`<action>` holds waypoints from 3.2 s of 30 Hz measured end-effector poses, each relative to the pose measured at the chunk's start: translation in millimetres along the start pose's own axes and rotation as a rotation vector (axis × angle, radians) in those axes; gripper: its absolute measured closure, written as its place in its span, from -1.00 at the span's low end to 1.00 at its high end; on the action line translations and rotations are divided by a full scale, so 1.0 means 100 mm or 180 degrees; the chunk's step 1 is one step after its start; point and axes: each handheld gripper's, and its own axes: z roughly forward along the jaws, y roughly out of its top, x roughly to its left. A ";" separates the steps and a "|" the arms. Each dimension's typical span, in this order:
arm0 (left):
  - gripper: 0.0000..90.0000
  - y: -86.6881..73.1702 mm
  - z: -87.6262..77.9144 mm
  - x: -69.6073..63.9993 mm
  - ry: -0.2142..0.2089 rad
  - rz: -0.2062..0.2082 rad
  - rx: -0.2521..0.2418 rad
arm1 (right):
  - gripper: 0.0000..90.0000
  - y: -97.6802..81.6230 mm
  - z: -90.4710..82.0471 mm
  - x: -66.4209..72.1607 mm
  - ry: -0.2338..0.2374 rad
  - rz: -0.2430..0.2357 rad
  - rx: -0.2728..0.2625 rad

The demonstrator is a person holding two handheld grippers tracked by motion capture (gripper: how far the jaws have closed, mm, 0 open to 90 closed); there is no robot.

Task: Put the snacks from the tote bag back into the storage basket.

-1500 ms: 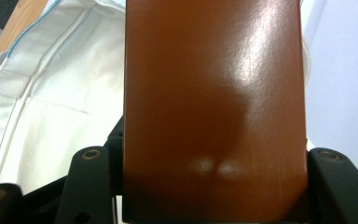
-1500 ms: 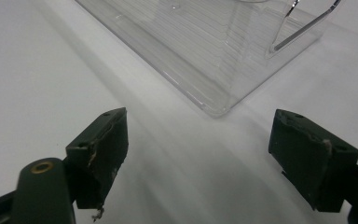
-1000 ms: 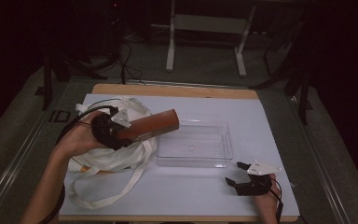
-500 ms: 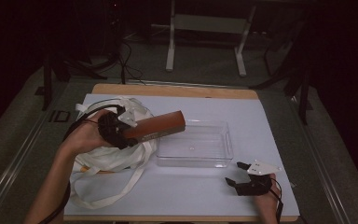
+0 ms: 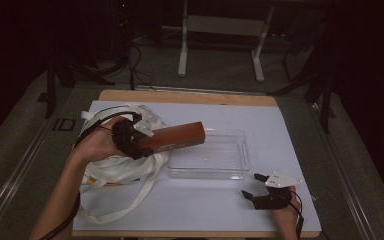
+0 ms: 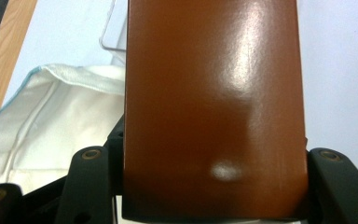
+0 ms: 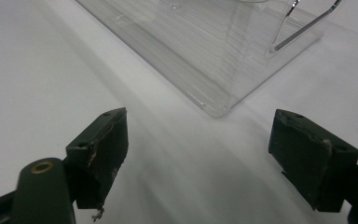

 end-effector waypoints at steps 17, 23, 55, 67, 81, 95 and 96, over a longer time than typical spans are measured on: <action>-0.04 0.13 0.06 0.04 -0.0074 0.0075 -0.0027 | -0.56 0.00 0.00 0.00 0.0003 0.0000 0.0001; -0.04 0.20 0.08 0.03 -0.0088 0.0129 -0.0022 | -0.56 0.00 0.00 0.00 0.0005 0.0001 0.0007; -0.04 0.49 0.27 0.00 -0.0205 0.0353 0.0041 | -0.56 0.00 0.00 0.00 0.0016 0.0002 0.0008; -0.04 0.53 0.37 -0.03 -0.0254 0.0396 0.0061 | -0.56 0.00 0.00 0.00 0.0016 0.0001 0.0011; -0.04 0.61 0.49 -0.09 -0.0334 0.0499 0.0156 | -0.56 0.00 0.00 0.00 0.0021 0.0005 0.0010; -0.04 0.65 0.61 -0.13 -0.0402 0.0546 0.0157 | -0.56 0.00 0.00 -0.01 0.0029 0.0009 0.0019; -0.04 0.65 0.61 -0.13 -0.0402 0.0546 0.0157 | -0.56 0.00 0.00 -0.01 0.0031 0.0010 0.0020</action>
